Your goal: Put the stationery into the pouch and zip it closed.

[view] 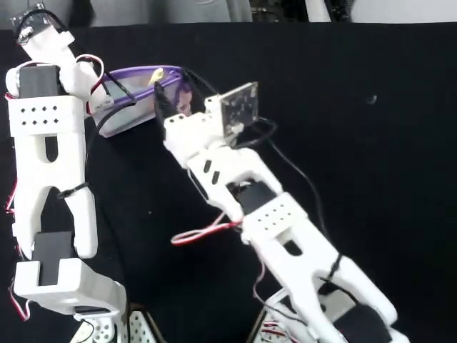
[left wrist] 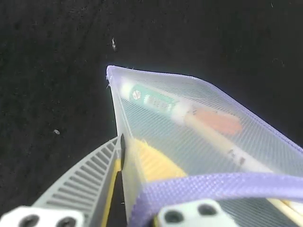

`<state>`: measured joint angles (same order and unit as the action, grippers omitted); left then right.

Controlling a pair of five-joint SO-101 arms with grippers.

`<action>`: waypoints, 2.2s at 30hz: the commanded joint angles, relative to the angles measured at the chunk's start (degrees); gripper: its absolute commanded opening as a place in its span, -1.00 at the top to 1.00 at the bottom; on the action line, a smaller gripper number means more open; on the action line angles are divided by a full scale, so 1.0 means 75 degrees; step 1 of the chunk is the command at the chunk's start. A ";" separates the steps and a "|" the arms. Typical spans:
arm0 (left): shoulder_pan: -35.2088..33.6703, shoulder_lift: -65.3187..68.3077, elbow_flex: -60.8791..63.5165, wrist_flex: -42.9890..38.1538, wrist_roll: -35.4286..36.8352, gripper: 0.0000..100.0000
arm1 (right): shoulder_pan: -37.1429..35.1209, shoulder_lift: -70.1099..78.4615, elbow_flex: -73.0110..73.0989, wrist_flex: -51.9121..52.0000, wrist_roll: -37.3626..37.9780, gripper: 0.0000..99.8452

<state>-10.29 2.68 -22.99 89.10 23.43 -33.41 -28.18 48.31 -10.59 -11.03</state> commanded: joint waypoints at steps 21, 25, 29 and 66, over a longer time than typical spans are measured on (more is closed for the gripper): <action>-0.0311 0.0270 0.0275 -0.0223 0.0023 0.94 | -0.0105 0.0803 -0.1377 -0.0141 0.0750 0.85; -0.0275 0.0211 0.0475 -0.0234 0.0012 0.94 | -0.0082 0.0885 -0.1471 -0.0129 0.0750 0.78; -0.0311 0.0199 0.0545 -0.0281 0.0012 0.94 | -0.0070 0.1272 -0.1776 0.0105 0.0762 0.84; -0.0463 0.0434 0.0568 -0.0305 0.0012 0.94 | -0.0117 0.1178 -0.1307 -0.0949 -0.1020 0.97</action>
<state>-11.69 2.59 -20.88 88.22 23.52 -33.32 -20.70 42.51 -16.84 -17.36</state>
